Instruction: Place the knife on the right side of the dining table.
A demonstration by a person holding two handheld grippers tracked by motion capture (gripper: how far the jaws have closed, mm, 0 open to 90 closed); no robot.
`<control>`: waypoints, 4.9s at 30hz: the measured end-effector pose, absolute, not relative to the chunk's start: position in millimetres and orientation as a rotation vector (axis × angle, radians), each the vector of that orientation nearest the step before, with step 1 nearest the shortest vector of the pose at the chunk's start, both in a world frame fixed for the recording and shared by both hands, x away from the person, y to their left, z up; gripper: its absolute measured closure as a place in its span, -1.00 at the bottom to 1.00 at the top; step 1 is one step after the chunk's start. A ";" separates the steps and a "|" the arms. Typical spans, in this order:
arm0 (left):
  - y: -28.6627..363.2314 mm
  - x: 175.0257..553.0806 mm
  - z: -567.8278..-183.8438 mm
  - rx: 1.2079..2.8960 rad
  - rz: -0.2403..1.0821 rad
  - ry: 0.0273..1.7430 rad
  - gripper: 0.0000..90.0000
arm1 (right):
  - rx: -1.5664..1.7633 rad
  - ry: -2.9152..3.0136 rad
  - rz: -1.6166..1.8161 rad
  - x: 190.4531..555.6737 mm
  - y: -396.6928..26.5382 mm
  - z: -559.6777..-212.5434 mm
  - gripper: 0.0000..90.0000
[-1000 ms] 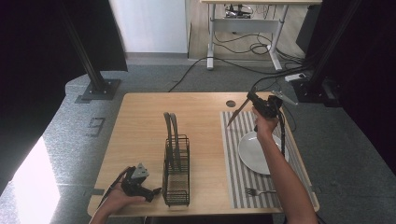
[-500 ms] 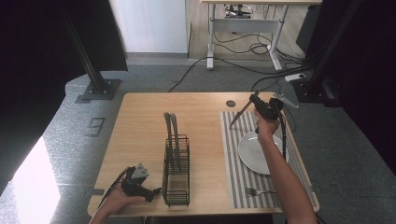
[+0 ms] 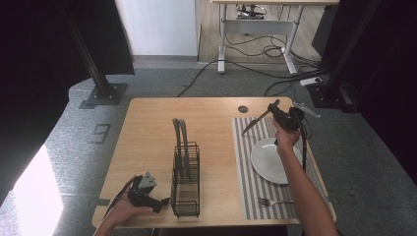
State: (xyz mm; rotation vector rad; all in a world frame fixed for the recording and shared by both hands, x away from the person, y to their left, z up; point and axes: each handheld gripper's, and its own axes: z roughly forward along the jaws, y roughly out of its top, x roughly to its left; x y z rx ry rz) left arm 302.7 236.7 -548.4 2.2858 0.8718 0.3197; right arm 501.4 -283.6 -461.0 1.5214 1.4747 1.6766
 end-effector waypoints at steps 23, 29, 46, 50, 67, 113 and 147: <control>236.8 303.1 -548.4 2.288 0.318 0.867 -1.00 | 1.633 1.482 1.546 498.4 -315.5 -479.1 0.65; 236.7 303.0 -548.4 2.288 0.318 0.867 -1.00 | 1.629 1.488 1.509 498.8 -316.1 -480.0 0.61; 236.8 303.1 -548.4 2.288 0.318 0.867 -1.00 | 1.740 1.507 1.452 504.3 -330.3 -492.7 0.50; 236.8 303.1 -548.4 2.288 0.317 0.866 -1.00 | 1.754 1.510 1.440 505.4 -332.0 -495.0 0.48; 236.8 303.1 -548.4 2.288 0.318 0.866 -1.00 | 1.883 1.504 1.410 511.0 -343.5 -509.7 0.39; 236.8 303.1 -548.4 2.288 0.317 0.866 -1.00 | 2.175 1.458 1.322 522.6 -358.7 -540.9 0.21; 236.7 303.3 -548.4 2.289 0.317 0.864 -1.00 | 2.125 1.514 1.225 523.2 -358.3 -537.1 0.02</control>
